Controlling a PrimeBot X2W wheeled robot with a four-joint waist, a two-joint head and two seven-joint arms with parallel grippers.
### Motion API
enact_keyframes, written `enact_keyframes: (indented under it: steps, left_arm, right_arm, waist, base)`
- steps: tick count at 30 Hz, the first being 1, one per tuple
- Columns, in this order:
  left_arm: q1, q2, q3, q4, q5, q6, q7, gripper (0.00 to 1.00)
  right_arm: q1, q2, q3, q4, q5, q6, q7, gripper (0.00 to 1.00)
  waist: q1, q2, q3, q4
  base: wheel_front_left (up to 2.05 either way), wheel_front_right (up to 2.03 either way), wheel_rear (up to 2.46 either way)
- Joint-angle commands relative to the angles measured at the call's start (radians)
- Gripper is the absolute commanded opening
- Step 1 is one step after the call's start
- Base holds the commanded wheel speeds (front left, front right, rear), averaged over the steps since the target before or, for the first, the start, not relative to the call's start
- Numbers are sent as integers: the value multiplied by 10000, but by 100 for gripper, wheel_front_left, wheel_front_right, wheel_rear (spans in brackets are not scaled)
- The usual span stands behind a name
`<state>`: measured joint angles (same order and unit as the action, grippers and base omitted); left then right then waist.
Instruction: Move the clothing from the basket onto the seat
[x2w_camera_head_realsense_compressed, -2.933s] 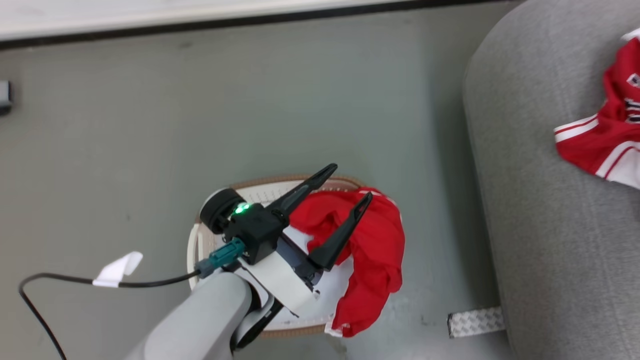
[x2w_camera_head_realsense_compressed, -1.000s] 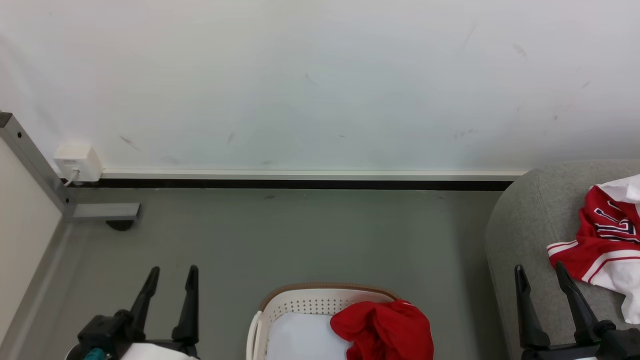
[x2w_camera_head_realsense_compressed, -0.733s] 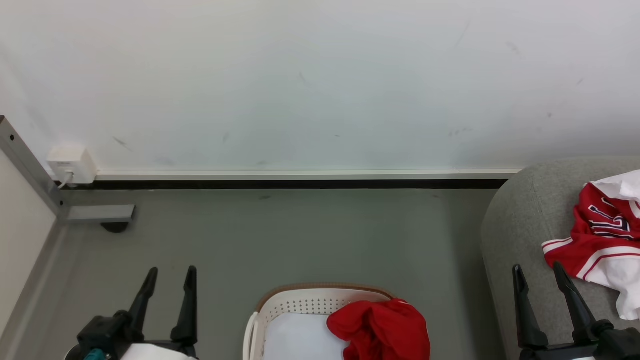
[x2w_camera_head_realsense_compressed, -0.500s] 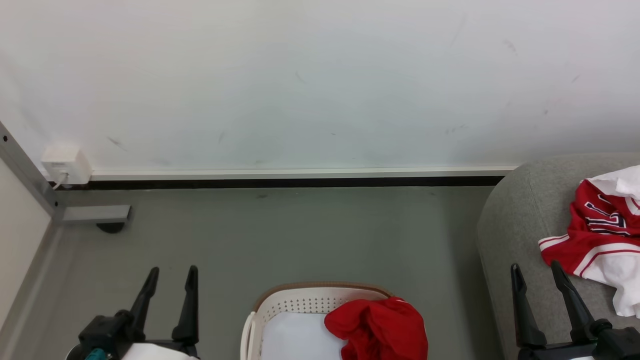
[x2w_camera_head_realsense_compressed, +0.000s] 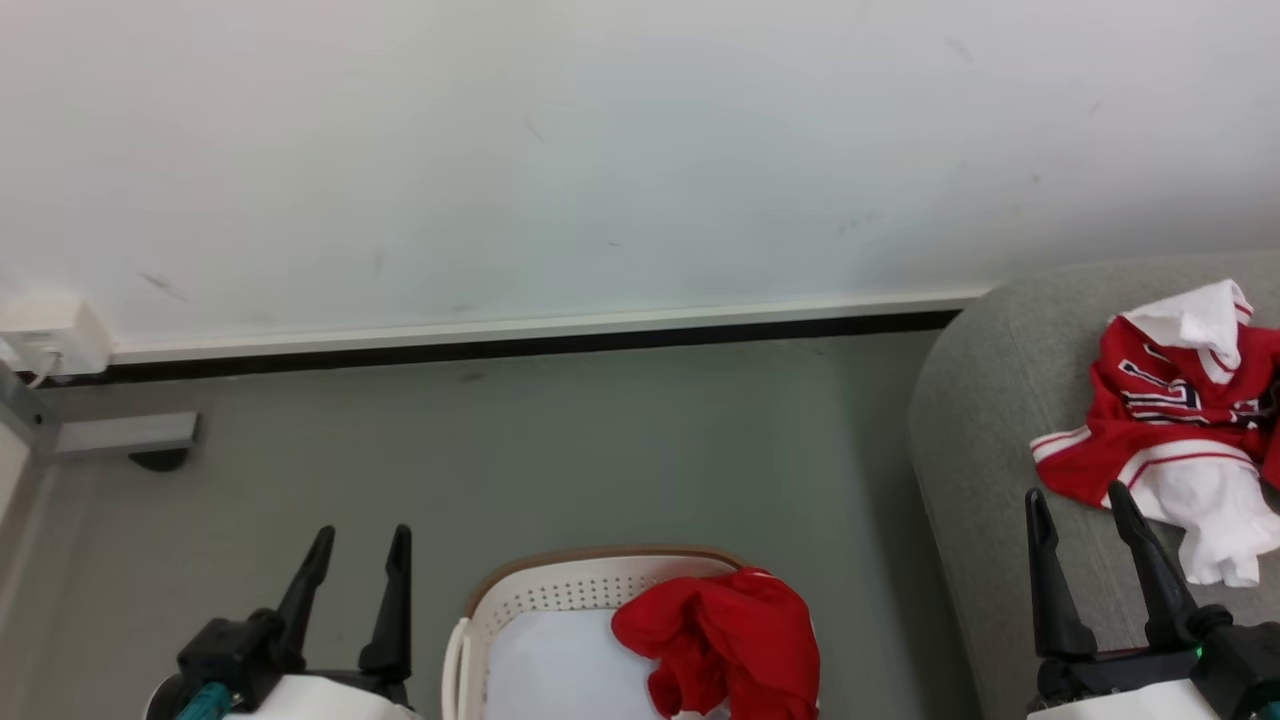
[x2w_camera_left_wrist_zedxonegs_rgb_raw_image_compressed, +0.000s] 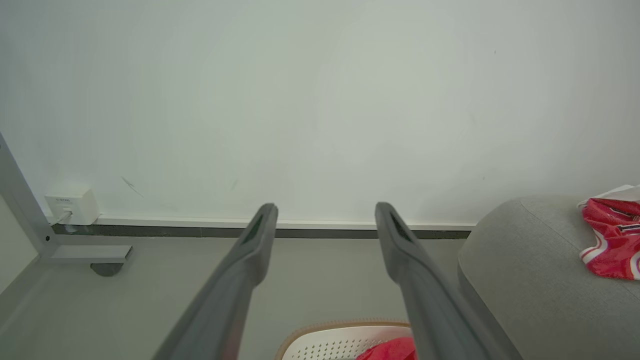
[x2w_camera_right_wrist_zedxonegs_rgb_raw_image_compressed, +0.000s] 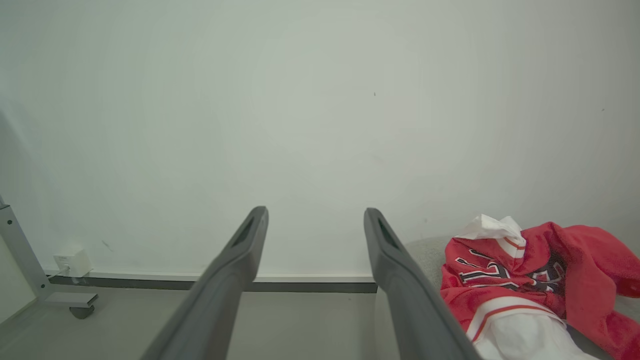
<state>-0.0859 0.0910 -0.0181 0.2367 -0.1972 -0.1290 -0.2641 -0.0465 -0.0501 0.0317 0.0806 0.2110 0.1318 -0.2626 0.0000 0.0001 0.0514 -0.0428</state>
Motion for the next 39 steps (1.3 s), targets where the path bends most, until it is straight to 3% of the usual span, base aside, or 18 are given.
enact_keyframes:
  steps: [1, 9, 17, 25, 39]
  left_arm:
    - [-145, 77, -50, 59, -13, -20, -5, 100]
    - [-702, 504, -533, 598, -301, -7, -5, 100]
    - [-1477, 1289, -1525, 1610, -553, -9, -5, 100]
    - [-2920, 2243, -3288, 3533, -958, -8, 51, 100]
    - [-5848, 3084, -6553, 6307, -1774, -8, 710, 100]
  right_arm:
    - [-144, -9, -30, -50, -94, -22, -30, 100]
    - [-702, -9, 1, -273, -59, -22, -16, 100]
    - [-1482, -7, 212, -637, 567, -22, -15, 100]
    - [-2041, -4, 186, -1086, 716, -22, -14, 100]
    - [-2521, -5, 73, -1900, 1180, -22, -14, 100]
  waist:
    - [0, -1, 260, -269]
    - [0, -1, 1236, -1336]
    - [0, -1, 2433, -2536]
    - [0, -1, 3612, -3259]
    - [0, -1, 5670, -4032]
  base:
    - [0, 0, 0]
    - [0, 0, 0]
    - [0, 0, 0]
    - [0, 0, 0]
    - [0, 0, 0]
